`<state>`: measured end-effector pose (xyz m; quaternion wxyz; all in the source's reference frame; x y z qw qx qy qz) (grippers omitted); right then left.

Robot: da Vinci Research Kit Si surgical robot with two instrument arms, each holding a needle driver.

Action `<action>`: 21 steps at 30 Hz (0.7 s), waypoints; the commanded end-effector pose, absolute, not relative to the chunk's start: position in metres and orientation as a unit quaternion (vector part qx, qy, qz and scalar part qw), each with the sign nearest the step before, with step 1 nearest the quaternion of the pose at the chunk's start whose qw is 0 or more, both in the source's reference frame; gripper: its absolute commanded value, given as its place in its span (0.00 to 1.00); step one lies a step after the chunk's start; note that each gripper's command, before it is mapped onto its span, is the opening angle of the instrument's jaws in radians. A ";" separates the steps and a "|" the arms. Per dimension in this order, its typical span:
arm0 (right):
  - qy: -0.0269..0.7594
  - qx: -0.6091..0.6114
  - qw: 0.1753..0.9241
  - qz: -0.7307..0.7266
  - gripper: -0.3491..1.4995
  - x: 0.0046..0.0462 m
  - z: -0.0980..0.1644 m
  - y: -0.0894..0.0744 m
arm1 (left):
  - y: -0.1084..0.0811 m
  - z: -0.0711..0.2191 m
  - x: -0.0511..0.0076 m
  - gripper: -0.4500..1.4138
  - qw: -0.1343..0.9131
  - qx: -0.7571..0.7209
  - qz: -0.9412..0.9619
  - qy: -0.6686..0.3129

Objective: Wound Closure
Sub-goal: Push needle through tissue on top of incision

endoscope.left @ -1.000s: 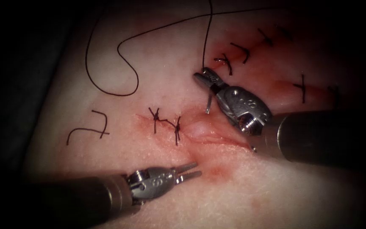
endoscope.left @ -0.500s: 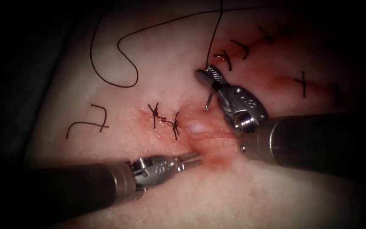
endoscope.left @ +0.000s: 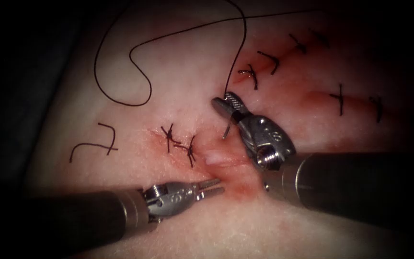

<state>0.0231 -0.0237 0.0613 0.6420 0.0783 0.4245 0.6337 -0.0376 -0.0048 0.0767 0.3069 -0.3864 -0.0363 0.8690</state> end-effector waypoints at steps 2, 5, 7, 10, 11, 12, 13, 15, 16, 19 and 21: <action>0.428 0.087 0.638 0.634 0.00 0.0242 0.061 -0.025 | -0.005 0.078 -0.0381 0.16 0.307 -0.386 0.869 -0.037; 0.433 0.095 0.633 0.635 0.00 0.0245 0.061 -0.025 | -0.005 0.078 -0.0379 0.16 0.307 -0.386 0.869 -0.036; 0.433 0.107 0.631 0.634 0.00 0.0252 0.061 -0.026 | -0.005 0.078 -0.0379 0.16 0.307 -0.386 0.869 -0.036; 0.434 0.118 0.630 0.633 0.00 0.0259 0.061 -0.026 | -0.005 0.077 -0.0378 0.16 0.307 -0.385 0.870 -0.036; 0.433 0.120 0.629 0.635 0.00 0.0260 0.061 -0.026 | -0.005 0.077 -0.0378 0.16 0.305 -0.385 0.871 -0.035; 0.433 0.123 0.627 0.636 0.00 0.0261 0.061 -0.026 | -0.005 0.077 -0.0377 0.16 0.305 -0.384 0.871 -0.035; 0.432 0.129 0.626 0.636 0.00 0.0261 0.061 -0.026 | -0.006 0.077 -0.0377 0.16 0.305 -0.384 0.871 -0.035; 0.433 0.148 0.626 0.631 0.00 0.0267 0.062 -0.025 | -0.006 0.076 -0.0376 0.16 0.301 -0.382 0.873 -0.033; 0.433 0.161 0.627 0.627 0.00 0.0270 0.062 -0.025 | -0.006 0.076 -0.0376 0.16 0.301 -0.381 0.873 -0.033; 0.429 0.211 0.604 0.638 0.00 0.0276 0.063 -0.025 | -0.006 0.075 -0.0374 0.16 0.297 -0.380 0.875 -0.032; 0.419 0.234 0.595 0.644 0.00 0.0278 0.064 -0.026 | -0.006 0.075 -0.0373 0.16 0.295 -0.379 0.877 -0.031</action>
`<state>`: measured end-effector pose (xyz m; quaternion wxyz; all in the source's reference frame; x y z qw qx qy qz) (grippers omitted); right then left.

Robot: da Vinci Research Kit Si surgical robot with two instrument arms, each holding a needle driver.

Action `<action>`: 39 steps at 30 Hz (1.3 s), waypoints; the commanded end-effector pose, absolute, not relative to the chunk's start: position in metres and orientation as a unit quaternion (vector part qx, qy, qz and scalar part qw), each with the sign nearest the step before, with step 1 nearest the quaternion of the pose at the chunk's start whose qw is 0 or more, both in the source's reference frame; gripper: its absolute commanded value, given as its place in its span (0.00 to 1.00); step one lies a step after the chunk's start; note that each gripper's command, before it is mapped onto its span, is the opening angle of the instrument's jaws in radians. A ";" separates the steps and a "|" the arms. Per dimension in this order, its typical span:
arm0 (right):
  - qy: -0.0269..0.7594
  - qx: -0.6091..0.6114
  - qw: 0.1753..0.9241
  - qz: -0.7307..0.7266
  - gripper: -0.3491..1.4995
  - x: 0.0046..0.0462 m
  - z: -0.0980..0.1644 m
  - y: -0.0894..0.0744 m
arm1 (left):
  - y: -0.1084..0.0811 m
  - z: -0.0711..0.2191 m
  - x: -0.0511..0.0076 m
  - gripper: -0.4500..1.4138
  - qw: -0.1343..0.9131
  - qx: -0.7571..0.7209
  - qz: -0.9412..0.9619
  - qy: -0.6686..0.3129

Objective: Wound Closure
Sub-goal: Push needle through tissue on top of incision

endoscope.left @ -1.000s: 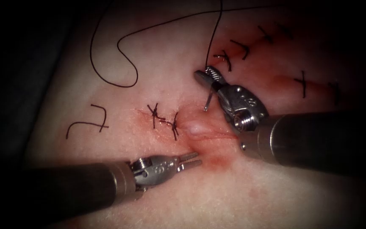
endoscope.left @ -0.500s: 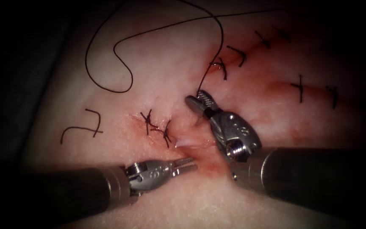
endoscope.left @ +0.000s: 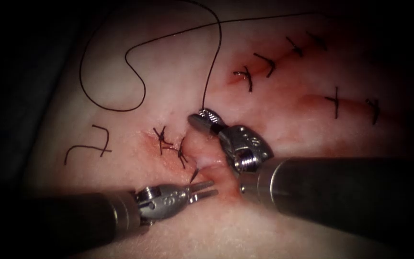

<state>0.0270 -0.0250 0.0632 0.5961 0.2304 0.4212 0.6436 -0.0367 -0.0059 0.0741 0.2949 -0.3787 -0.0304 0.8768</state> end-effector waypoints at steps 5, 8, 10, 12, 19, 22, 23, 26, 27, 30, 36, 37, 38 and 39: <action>0.406 0.266 0.580 0.654 0.00 0.0279 0.064 -0.027 | -0.007 0.074 -0.0368 0.16 0.284 -0.377 0.881 -0.026; 0.399 0.276 0.570 0.663 0.00 0.0274 0.064 -0.027 | -0.008 0.073 -0.0361 0.16 0.280 -0.375 0.883 -0.024; 0.395 0.281 0.565 0.667 0.00 0.0273 0.064 -0.027 | -0.009 0.072 -0.0356 0.16 0.275 -0.372 0.886 -0.023; 0.395 0.291 0.560 0.668 0.00 0.0274 0.064 -0.027 | -0.009 0.071 -0.0354 0.16 0.274 -0.370 0.887 -0.022; 0.411 0.370 0.510 0.659 0.00 0.0276 0.063 -0.027 | -0.011 0.066 -0.0352 0.16 0.220 -0.399 0.889 -0.032; 0.422 0.409 0.480 0.652 0.00 0.0276 0.063 -0.028 | -0.011 0.065 -0.0344 0.16 0.197 -0.407 0.892 -0.020; 0.420 0.419 0.476 0.649 0.00 0.0277 0.063 -0.028 | -0.010 0.065 -0.0340 0.15 0.192 -0.413 0.890 -0.019; 0.423 0.435 0.479 0.634 0.00 0.0278 0.062 -0.028 | -0.009 0.066 -0.0328 0.14 0.172 -0.428 0.887 -0.006; 0.427 0.439 0.477 0.630 0.00 0.0278 0.062 -0.028 | -0.009 0.066 -0.0324 0.14 0.170 -0.432 0.886 -0.003; 0.465 0.446 0.451 0.618 0.28 0.0276 0.062 -0.027 | -0.007 0.066 -0.0305 0.11 0.153 -0.454 0.878 0.015; 0.530 0.421 0.449 0.583 0.96 0.0260 0.062 -0.024 | -0.004 0.068 -0.0288 0.34 0.102 -0.518 0.849 0.032; 0.528 0.421 0.448 0.585 0.97 0.0255 0.062 -0.023 | -0.004 0.069 -0.0288 0.38 0.098 -0.522 0.847 0.031; 0.529 0.419 0.450 0.585 0.98 0.0251 0.062 -0.023 | -0.004 0.069 -0.0289 0.40 0.093 -0.525 0.845 0.031; 0.533 0.415 0.453 0.582 0.98 0.0247 0.062 -0.022 | -0.003 0.070 -0.0291 0.47 0.086 -0.529 0.844 0.033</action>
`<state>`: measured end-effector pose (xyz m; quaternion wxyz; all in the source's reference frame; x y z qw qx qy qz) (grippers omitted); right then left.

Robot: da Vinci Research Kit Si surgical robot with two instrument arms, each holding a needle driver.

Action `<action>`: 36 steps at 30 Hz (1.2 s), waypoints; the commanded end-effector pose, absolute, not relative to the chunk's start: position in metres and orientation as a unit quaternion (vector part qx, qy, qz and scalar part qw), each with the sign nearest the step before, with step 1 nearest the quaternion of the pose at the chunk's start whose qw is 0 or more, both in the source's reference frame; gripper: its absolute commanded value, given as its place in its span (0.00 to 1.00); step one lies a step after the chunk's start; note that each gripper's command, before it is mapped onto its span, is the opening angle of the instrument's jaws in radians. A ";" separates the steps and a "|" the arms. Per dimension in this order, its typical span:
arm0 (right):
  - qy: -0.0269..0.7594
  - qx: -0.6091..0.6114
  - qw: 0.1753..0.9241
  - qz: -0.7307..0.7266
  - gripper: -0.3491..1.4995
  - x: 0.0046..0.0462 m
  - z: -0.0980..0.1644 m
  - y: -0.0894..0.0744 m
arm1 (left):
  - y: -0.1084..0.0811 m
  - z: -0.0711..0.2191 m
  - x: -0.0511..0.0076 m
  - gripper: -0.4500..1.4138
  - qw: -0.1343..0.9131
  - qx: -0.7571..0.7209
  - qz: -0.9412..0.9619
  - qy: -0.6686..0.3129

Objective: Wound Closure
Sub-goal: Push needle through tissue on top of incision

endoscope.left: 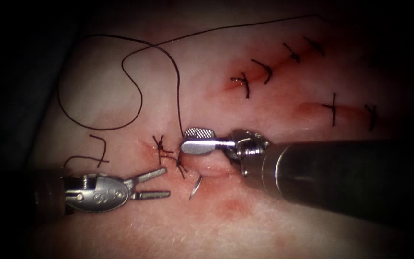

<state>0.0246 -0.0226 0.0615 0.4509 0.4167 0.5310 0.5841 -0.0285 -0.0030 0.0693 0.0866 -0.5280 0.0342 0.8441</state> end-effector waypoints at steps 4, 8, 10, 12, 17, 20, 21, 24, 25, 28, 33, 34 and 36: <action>0.564 0.367 0.484 0.560 0.98 0.0215 0.062 -0.019 | -0.002 0.073 -0.0300 0.65 0.051 -0.557 0.829 0.024; 0.569 0.348 0.502 0.550 0.98 0.0195 0.063 -0.018 | -0.002 0.074 -0.0310 0.65 0.010 -0.558 0.829 0.005; 0.575 0.331 0.518 0.539 0.98 0.0184 0.063 -0.017 | -0.003 0.075 -0.0315 0.61 -0.008 -0.557 0.831 -0.007; 0.579 0.317 0.531 0.531 0.97 0.0174 0.063 -0.016 | -0.003 0.075 -0.0320 0.59 -0.021 -0.556 0.831 -0.019; 0.555 0.252 0.595 0.524 0.98 0.0163 0.063 -0.016 | -0.003 0.075 -0.0326 0.53 -0.038 -0.559 0.828 -0.019; 0.544 0.233 0.613 0.523 0.98 0.0163 0.062 -0.017 | -0.003 0.075 -0.0328 0.52 -0.039 -0.557 0.829 -0.018; 0.538 0.231 0.618 0.525 0.98 0.0164 0.062 -0.017 | -0.003 0.075 -0.0329 0.52 -0.041 -0.557 0.829 -0.017; 0.534 0.227 0.620 0.528 0.94 0.0161 0.062 -0.017 | -0.002 0.075 -0.0336 0.50 -0.048 -0.556 0.830 -0.010; 0.534 0.228 0.620 0.527 0.92 0.0160 0.062 -0.017 | -0.002 0.075 -0.0339 0.49 -0.051 -0.555 0.830 -0.010; 0.532 0.228 0.622 0.527 0.91 0.0154 0.062 -0.017 | -0.002 0.075 -0.0351 0.47 -0.060 -0.548 0.834 -0.008; 0.529 0.214 0.622 0.536 0.84 0.0138 0.063 -0.017 | -0.001 0.075 -0.0369 0.39 -0.065 -0.549 0.833 -0.003; 0.528 0.212 0.623 0.537 0.84 0.0136 0.063 -0.017 | -0.001 0.075 -0.0371 0.39 -0.065 -0.549 0.833 -0.002; 0.527 0.209 0.624 0.537 0.83 0.0134 0.063 -0.018 | -0.001 0.076 -0.0375 0.38 -0.064 -0.550 0.833 -0.002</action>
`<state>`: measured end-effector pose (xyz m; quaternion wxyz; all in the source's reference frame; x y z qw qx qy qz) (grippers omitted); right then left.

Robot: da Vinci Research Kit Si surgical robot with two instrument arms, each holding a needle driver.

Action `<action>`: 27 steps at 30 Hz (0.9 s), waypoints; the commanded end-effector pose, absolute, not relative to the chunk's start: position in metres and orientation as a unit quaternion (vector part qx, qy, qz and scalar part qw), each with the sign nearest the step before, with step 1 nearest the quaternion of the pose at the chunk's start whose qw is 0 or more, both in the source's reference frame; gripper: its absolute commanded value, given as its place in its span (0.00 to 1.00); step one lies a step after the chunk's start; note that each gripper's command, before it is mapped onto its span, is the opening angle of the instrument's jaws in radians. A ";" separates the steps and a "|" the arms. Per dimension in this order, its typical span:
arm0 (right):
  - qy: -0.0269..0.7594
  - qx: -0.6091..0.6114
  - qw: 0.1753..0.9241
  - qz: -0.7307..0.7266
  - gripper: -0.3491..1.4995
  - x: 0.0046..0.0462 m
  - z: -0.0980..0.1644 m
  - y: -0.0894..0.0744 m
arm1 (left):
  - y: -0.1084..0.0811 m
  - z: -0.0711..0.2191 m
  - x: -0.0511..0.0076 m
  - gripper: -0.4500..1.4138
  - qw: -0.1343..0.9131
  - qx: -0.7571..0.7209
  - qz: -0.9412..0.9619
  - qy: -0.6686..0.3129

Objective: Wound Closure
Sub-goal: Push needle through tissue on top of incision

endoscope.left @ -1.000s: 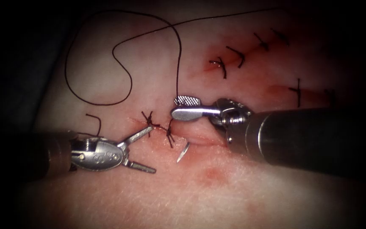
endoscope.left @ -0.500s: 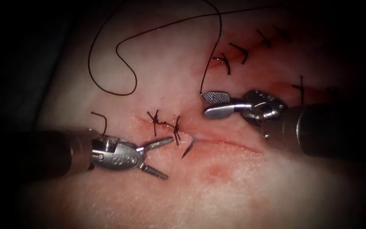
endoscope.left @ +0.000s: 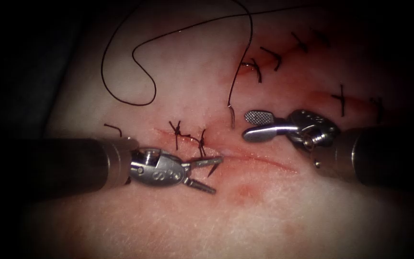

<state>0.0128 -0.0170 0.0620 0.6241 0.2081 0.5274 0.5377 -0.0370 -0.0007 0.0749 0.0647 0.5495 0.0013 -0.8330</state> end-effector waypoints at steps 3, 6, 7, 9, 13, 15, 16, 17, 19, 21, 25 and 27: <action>0.530 0.204 0.627 0.533 0.82 0.0136 0.063 -0.018 | 0.000 0.076 -0.0378 0.37 0.066 0.554 -0.830 0.002; 0.531 0.202 0.626 0.534 0.80 0.0141 0.064 -0.019 | 0.000 0.077 -0.0376 0.34 0.068 0.546 -0.835 0.003; 0.531 0.202 0.625 0.536 0.79 0.0142 0.064 -0.019 | 0.000 0.077 -0.0375 0.33 0.069 0.545 -0.836 0.004; 0.530 0.203 0.623 0.538 0.79 0.0144 0.064 -0.019 | 0.000 0.078 -0.0374 0.28 0.071 0.544 -0.836 0.006; 0.529 0.199 0.621 0.542 0.77 0.0152 0.064 -0.019 | 0.000 0.078 -0.0373 0.00 0.078 0.539 -0.839 0.016; 0.530 0.198 0.619 0.544 0.76 0.0155 0.064 -0.019 | 0.000 0.077 -0.0371 0.00 0.086 0.536 -0.840 0.022; 0.531 0.197 0.619 0.544 0.75 0.0155 0.064 -0.019 | 0.000 0.077 -0.0370 0.00 0.082 0.534 -0.841 0.033; 0.531 0.196 0.620 0.544 0.75 0.0156 0.064 -0.020 | 0.000 0.077 -0.0369 0.00 0.080 0.533 -0.841 0.036; 0.530 0.198 0.618 0.546 0.74 0.0157 0.064 -0.020 | 0.000 0.077 -0.0368 0.00 0.073 0.534 -0.841 0.043; 0.531 0.197 0.618 0.546 0.74 0.0157 0.064 -0.020 | 0.000 0.076 -0.0367 0.00 0.067 0.535 -0.841 0.049; 0.528 0.201 0.616 0.549 0.70 0.0157 0.064 -0.020 | 0.000 0.075 -0.0366 0.00 0.053 0.538 -0.839 0.060; 0.526 0.204 0.616 0.550 0.69 0.0158 0.064 -0.020 | 0.000 0.073 -0.0367 0.00 0.038 0.546 -0.833 0.078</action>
